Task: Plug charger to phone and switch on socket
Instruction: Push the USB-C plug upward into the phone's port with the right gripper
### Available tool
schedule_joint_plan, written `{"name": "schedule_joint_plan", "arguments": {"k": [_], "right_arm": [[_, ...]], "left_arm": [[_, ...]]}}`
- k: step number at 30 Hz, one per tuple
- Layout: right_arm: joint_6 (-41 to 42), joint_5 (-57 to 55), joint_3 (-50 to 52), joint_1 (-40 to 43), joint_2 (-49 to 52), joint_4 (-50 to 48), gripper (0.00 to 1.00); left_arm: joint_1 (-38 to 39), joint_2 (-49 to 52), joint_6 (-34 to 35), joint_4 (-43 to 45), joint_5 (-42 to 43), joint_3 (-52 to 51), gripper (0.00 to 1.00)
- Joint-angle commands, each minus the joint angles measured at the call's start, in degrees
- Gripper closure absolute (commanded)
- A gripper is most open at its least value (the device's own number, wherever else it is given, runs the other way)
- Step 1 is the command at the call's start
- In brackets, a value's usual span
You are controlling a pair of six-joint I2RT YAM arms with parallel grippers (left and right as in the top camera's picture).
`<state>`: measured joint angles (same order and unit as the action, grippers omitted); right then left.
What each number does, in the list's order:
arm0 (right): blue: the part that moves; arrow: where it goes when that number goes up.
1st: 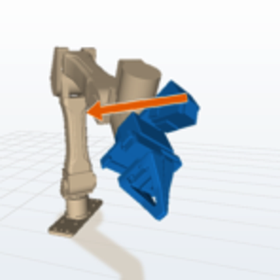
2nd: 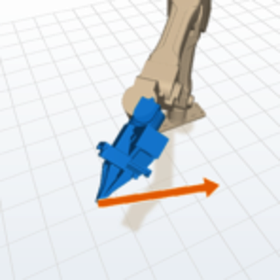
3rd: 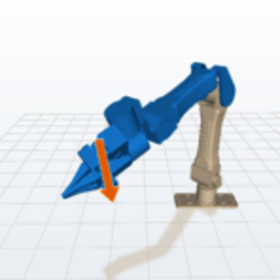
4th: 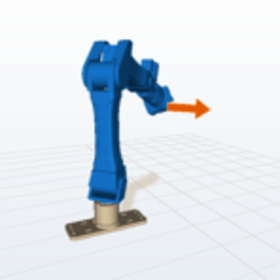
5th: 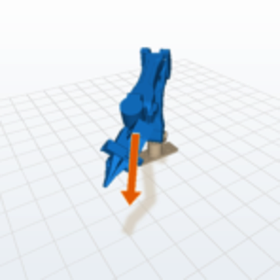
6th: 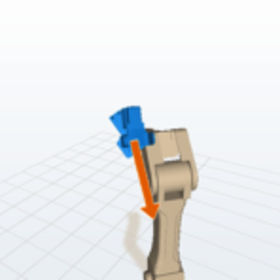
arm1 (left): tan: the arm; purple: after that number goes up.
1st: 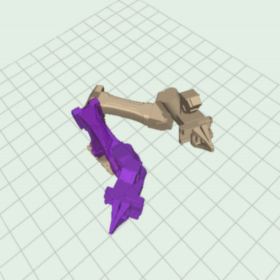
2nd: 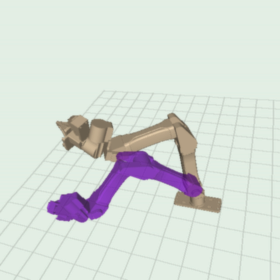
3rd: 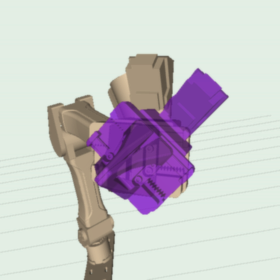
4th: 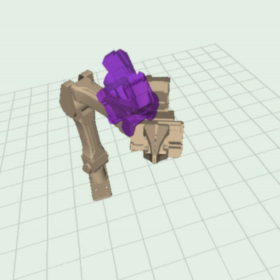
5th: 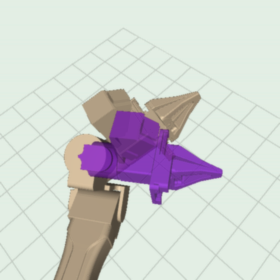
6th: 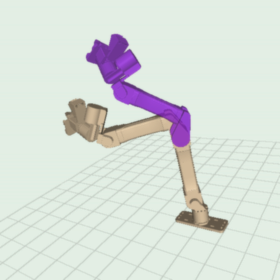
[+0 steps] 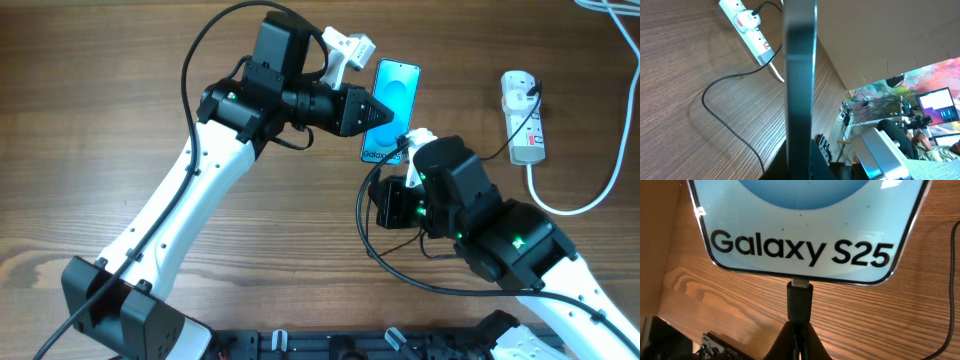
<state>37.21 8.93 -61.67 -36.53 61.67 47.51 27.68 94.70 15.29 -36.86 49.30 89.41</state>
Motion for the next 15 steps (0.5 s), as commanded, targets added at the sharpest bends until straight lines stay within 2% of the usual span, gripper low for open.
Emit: {"name": "schedule_joint_plan", "arguments": {"k": [1,15], "right_arm": [[-1.22,-0.17,-1.73,0.31,0.07,-0.5,0.96],[-1.66,-1.38,-1.73,0.31,0.07,-1.01,0.96]], "left_arm": [[-0.22,-2.01,-1.42,0.42,0.52,0.59,0.96],[-0.22,-2.01,-1.42,0.17,-0.94,0.59,0.96]]}}
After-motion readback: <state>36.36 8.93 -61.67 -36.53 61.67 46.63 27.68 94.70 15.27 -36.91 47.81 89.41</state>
